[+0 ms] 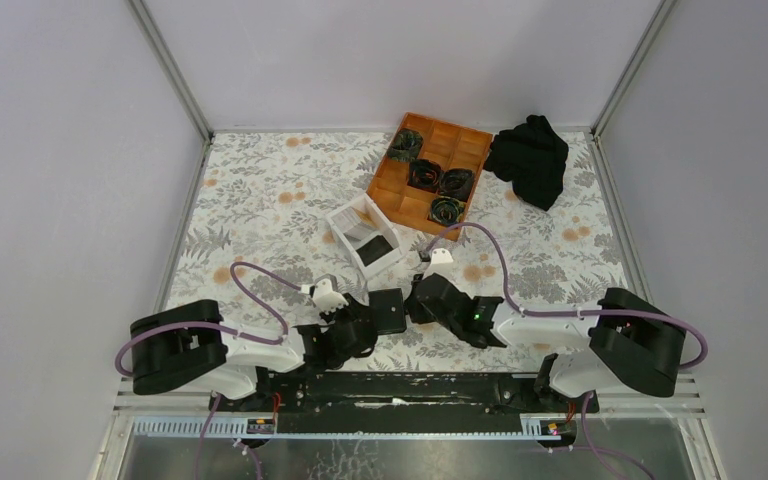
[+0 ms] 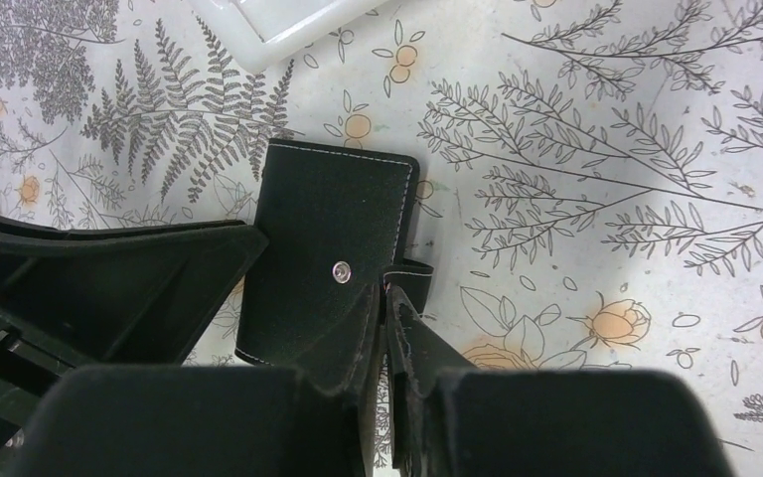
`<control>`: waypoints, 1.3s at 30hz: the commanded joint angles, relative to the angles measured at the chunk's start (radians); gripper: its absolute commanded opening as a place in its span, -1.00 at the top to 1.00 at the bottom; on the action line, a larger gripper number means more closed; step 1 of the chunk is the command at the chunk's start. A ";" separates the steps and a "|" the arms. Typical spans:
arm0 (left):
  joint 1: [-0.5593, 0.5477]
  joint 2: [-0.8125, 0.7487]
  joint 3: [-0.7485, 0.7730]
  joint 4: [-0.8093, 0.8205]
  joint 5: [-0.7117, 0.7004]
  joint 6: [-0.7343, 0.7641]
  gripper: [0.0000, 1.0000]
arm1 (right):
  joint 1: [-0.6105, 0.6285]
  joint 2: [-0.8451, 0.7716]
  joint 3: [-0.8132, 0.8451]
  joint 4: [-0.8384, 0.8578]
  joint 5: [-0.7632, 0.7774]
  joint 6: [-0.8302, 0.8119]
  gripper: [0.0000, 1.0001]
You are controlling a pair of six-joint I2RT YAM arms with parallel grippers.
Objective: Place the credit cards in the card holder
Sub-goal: Close the card holder at the center of the board.
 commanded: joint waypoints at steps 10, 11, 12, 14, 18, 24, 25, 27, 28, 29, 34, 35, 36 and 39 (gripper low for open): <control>0.004 0.073 -0.019 -0.097 0.114 0.043 0.38 | -0.005 0.078 0.088 0.031 -0.064 -0.051 0.84; 0.003 0.074 -0.018 -0.095 0.114 0.044 0.38 | -0.004 0.085 0.091 0.028 -0.065 -0.051 0.83; 0.003 0.075 -0.018 -0.093 0.115 0.044 0.38 | -0.004 0.091 0.094 0.026 -0.066 -0.053 0.84; 0.004 0.077 -0.017 -0.088 0.116 0.046 0.38 | -0.002 0.103 0.101 0.026 -0.068 -0.055 0.83; 0.005 0.081 -0.017 -0.083 0.119 0.046 0.38 | 0.007 0.127 0.117 0.016 -0.066 -0.061 0.84; 0.004 0.085 -0.015 -0.078 0.119 0.046 0.38 | 0.020 0.153 0.136 -0.008 -0.048 -0.064 0.85; 0.004 0.086 -0.014 -0.077 0.119 0.048 0.38 | 0.023 0.155 0.136 -0.013 -0.044 -0.066 0.85; 0.004 0.084 -0.014 -0.078 0.119 0.048 0.38 | 0.027 0.157 0.136 -0.019 -0.038 -0.067 0.85; 0.004 0.082 -0.014 -0.078 0.119 0.048 0.38 | 0.030 0.157 0.134 -0.019 -0.037 -0.067 0.85; 0.004 0.083 -0.014 -0.078 0.118 0.048 0.38 | 0.031 0.157 0.132 -0.021 -0.033 -0.068 0.85; 0.004 0.082 -0.013 -0.082 0.119 0.047 0.38 | 0.042 0.152 0.124 -0.037 -0.008 -0.069 0.86; 0.004 0.082 -0.014 -0.082 0.119 0.045 0.38 | 0.042 0.148 0.122 -0.038 -0.003 -0.069 0.85; 0.004 0.082 -0.014 -0.082 0.118 0.045 0.38 | 0.042 0.145 0.119 -0.040 0.001 -0.069 0.86; 0.003 0.084 -0.015 -0.077 0.120 0.043 0.38 | 0.044 0.143 0.121 -0.045 0.006 -0.072 0.86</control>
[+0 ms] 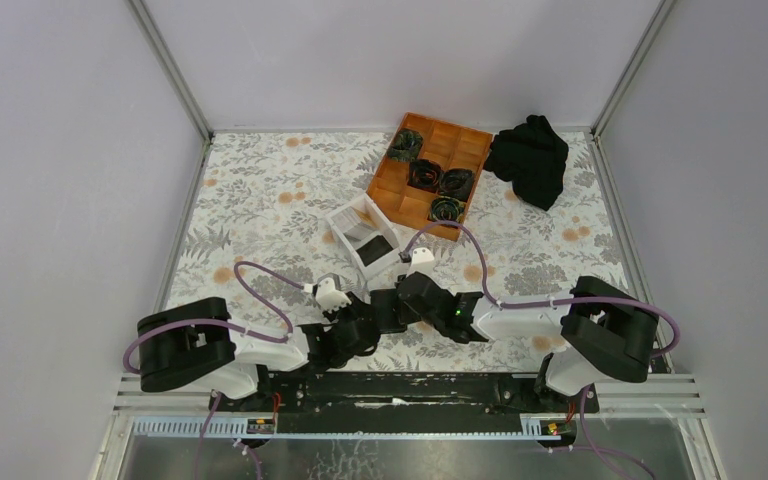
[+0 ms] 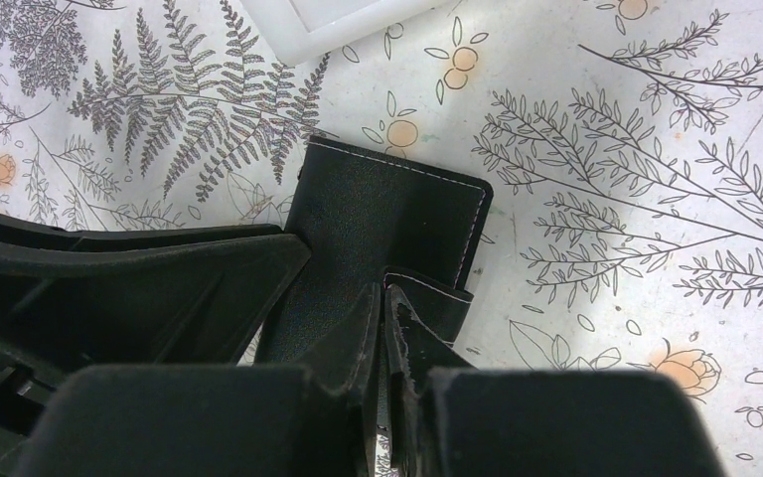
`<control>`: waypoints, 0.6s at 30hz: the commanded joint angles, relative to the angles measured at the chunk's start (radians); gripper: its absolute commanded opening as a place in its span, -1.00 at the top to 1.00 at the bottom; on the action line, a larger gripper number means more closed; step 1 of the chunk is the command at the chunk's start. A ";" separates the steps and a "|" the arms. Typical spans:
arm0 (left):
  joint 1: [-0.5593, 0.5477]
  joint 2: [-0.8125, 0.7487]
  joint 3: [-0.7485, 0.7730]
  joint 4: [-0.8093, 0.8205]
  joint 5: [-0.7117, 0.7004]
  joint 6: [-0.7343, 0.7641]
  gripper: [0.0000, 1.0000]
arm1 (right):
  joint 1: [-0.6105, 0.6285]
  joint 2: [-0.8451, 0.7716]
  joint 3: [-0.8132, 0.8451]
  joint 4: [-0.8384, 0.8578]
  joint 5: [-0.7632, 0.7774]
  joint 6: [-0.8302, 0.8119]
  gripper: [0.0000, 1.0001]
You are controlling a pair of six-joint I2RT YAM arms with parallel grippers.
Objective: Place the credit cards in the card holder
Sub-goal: Close the card holder at the center of the board.
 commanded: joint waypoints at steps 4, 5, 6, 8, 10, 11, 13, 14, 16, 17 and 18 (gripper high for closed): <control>0.003 0.053 -0.025 -0.127 0.122 0.035 0.38 | 0.019 0.001 0.016 -0.051 0.027 -0.019 0.86; 0.002 0.052 -0.025 -0.127 0.122 0.035 0.38 | 0.020 0.002 0.016 -0.052 0.031 -0.018 0.86; 0.003 0.052 -0.026 -0.127 0.122 0.034 0.38 | 0.022 0.001 0.013 -0.054 0.034 -0.018 0.86; 0.002 0.050 -0.026 -0.127 0.122 0.034 0.38 | 0.023 -0.001 0.009 -0.055 0.039 -0.017 0.87; 0.003 0.049 -0.025 -0.129 0.122 0.035 0.38 | 0.022 -0.004 0.006 -0.057 0.042 -0.017 0.87; 0.003 0.049 -0.024 -0.131 0.122 0.037 0.38 | 0.022 -0.004 0.007 -0.059 0.042 -0.018 0.87; 0.002 0.047 -0.019 -0.135 0.120 0.038 0.38 | 0.023 -0.005 0.009 -0.063 0.045 -0.022 0.87; 0.003 0.047 -0.017 -0.137 0.119 0.040 0.38 | 0.024 -0.005 0.010 -0.065 0.047 -0.022 0.88; 0.003 0.044 -0.015 -0.142 0.118 0.041 0.38 | 0.027 -0.009 0.008 -0.072 0.051 -0.024 0.88; 0.003 0.044 -0.016 -0.142 0.117 0.041 0.38 | 0.026 -0.011 0.007 -0.073 0.053 -0.024 0.88; 0.003 0.043 -0.016 -0.141 0.116 0.041 0.38 | 0.027 -0.012 0.005 -0.075 0.053 -0.025 0.88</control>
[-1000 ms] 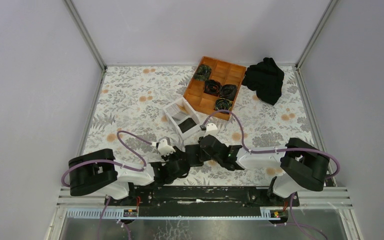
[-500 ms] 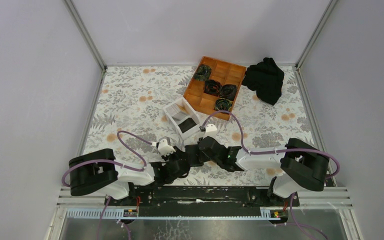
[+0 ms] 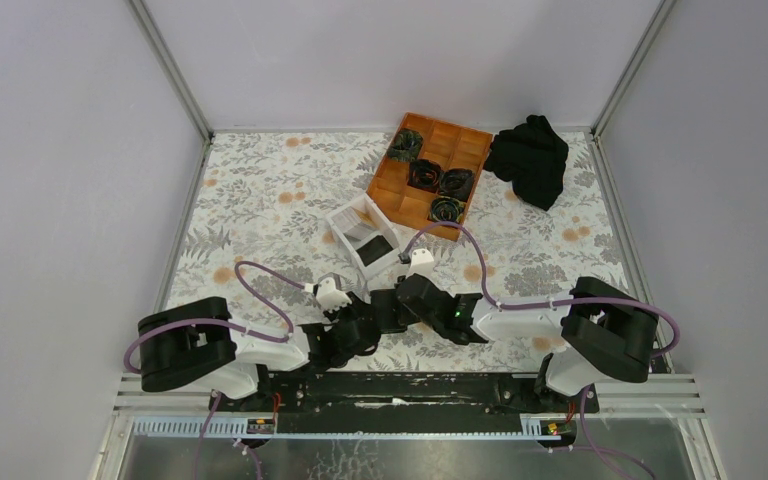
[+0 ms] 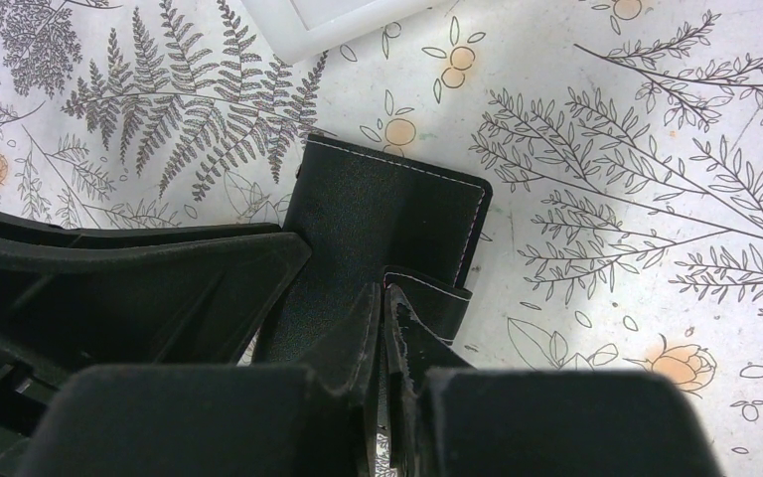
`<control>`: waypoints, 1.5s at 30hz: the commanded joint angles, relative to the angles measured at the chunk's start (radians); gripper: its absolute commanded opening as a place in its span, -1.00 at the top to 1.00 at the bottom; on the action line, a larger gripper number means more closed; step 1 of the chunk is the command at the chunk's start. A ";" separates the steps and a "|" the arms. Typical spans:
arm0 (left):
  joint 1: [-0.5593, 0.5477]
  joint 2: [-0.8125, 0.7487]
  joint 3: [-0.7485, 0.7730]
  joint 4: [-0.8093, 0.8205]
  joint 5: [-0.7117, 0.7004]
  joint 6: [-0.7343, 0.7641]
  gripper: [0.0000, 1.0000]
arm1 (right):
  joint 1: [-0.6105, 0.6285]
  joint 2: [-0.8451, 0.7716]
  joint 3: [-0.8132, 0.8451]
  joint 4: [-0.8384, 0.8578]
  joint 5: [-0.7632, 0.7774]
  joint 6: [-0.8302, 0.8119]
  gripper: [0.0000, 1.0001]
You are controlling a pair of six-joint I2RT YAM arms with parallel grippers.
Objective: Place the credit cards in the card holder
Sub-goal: Close the card holder at the center of the board.
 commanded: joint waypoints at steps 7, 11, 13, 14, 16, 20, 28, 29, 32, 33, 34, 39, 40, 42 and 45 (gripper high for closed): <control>0.002 0.041 -0.018 -0.140 0.116 0.041 0.38 | 0.023 -0.014 -0.008 -0.078 0.044 -0.022 0.90; 0.001 0.043 -0.018 -0.140 0.116 0.038 0.39 | 0.026 -0.018 -0.007 -0.083 0.051 -0.022 0.90; 0.001 0.042 -0.018 -0.140 0.116 0.038 0.38 | 0.028 -0.020 -0.007 -0.087 0.056 -0.021 0.90; 0.001 0.043 -0.017 -0.141 0.115 0.038 0.38 | 0.029 -0.022 -0.010 -0.088 0.059 -0.022 0.91; 0.002 0.041 -0.018 -0.141 0.115 0.038 0.38 | 0.029 -0.028 -0.015 -0.090 0.064 -0.022 0.91; 0.001 0.044 -0.018 -0.137 0.118 0.037 0.38 | 0.031 -0.022 -0.011 -0.097 0.060 -0.027 0.91; 0.001 0.048 -0.016 -0.134 0.121 0.038 0.39 | 0.043 0.001 0.003 -0.101 0.067 -0.030 0.92; 0.002 0.048 -0.017 -0.133 0.122 0.039 0.39 | 0.044 0.006 0.010 -0.104 0.068 -0.031 0.92; 0.001 0.051 -0.016 -0.128 0.123 0.040 0.39 | 0.053 0.026 0.024 -0.113 0.070 -0.035 0.92; 0.001 0.051 -0.017 -0.127 0.124 0.041 0.39 | 0.055 0.035 0.030 -0.118 0.070 -0.035 0.92; 0.001 0.051 -0.017 -0.124 0.124 0.041 0.39 | 0.059 0.041 0.037 -0.120 0.071 -0.036 0.92; 0.001 0.056 -0.018 -0.110 0.128 0.047 0.39 | 0.070 0.065 0.053 -0.128 0.088 -0.038 0.93; 0.002 0.058 -0.021 -0.106 0.130 0.047 0.39 | 0.072 0.067 0.055 -0.128 0.088 -0.039 0.93; 0.001 0.058 -0.024 -0.097 0.132 0.048 0.39 | 0.074 0.074 0.064 -0.132 0.090 -0.044 0.93; 0.001 0.061 -0.032 -0.085 0.137 0.048 0.39 | 0.082 0.099 0.088 -0.152 0.094 -0.049 0.93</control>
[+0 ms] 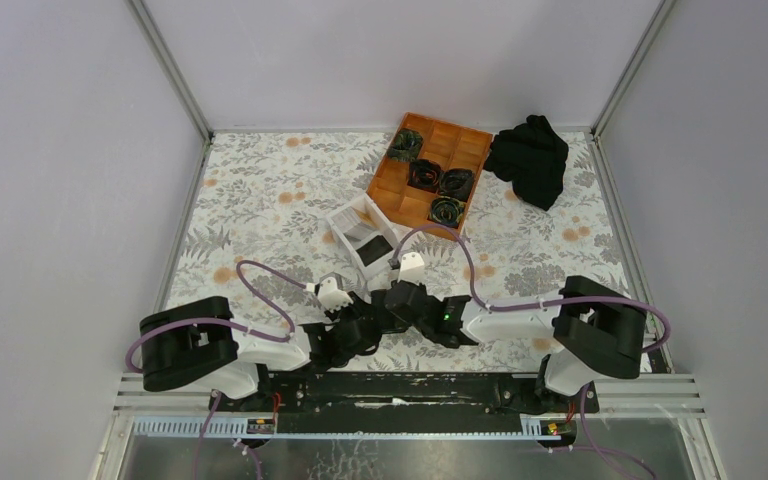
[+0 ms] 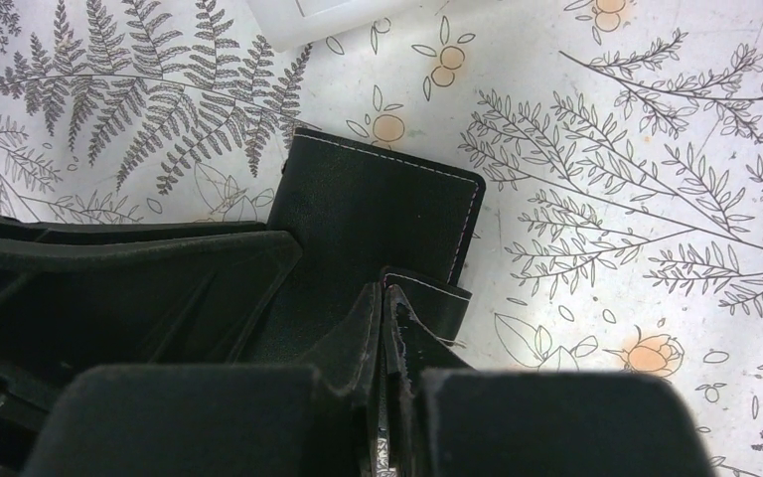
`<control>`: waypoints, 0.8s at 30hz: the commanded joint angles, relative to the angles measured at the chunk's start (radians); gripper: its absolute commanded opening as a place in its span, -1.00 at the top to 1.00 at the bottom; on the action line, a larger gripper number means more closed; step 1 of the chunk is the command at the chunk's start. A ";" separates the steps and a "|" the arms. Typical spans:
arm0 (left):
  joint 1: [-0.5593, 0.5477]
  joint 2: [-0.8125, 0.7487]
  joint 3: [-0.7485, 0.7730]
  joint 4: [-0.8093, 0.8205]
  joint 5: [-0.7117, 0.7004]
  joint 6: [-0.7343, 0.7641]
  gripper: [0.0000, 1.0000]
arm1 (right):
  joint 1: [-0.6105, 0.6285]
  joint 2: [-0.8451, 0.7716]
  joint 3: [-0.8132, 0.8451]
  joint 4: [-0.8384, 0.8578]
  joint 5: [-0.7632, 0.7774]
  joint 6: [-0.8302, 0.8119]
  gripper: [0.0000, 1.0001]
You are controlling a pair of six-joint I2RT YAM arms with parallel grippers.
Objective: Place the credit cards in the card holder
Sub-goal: Close the card holder at the center of the board.
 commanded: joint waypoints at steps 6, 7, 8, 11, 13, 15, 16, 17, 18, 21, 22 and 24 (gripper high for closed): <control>0.001 0.044 -0.055 -0.072 0.131 0.037 0.40 | 0.043 0.110 0.070 -0.104 -0.004 -0.016 0.93; 0.001 0.043 -0.058 -0.068 0.131 0.036 0.40 | 0.047 0.127 0.073 -0.109 -0.004 -0.016 0.93; 0.001 0.044 -0.060 -0.064 0.132 0.034 0.40 | 0.050 0.134 0.076 -0.111 -0.004 -0.015 0.93; 0.001 0.043 -0.068 -0.052 0.135 0.033 0.41 | 0.059 0.156 0.082 -0.123 -0.008 -0.009 0.93; 0.001 0.045 -0.074 -0.044 0.136 0.033 0.41 | 0.063 0.172 0.084 -0.130 -0.012 -0.004 0.93; 0.001 0.043 -0.078 -0.038 0.137 0.031 0.41 | 0.066 0.187 0.086 -0.136 -0.017 0.002 0.93; 0.001 0.043 -0.079 -0.036 0.137 0.031 0.42 | 0.066 0.192 0.084 -0.138 -0.021 0.006 0.93; 0.000 0.043 -0.080 -0.033 0.137 0.031 0.42 | 0.066 0.198 0.084 -0.138 -0.027 0.009 0.93; 0.000 0.042 -0.080 -0.032 0.137 0.031 0.42 | 0.066 0.204 0.082 -0.138 -0.032 0.012 0.93; 0.000 0.045 -0.080 -0.027 0.136 0.032 0.42 | 0.066 0.222 0.073 -0.130 -0.055 0.024 0.94; -0.001 0.047 -0.081 -0.026 0.137 0.032 0.42 | 0.066 0.229 0.069 -0.126 -0.066 0.031 0.94; 0.000 0.050 -0.080 -0.024 0.138 0.033 0.42 | 0.067 0.248 0.064 -0.120 -0.081 0.041 0.94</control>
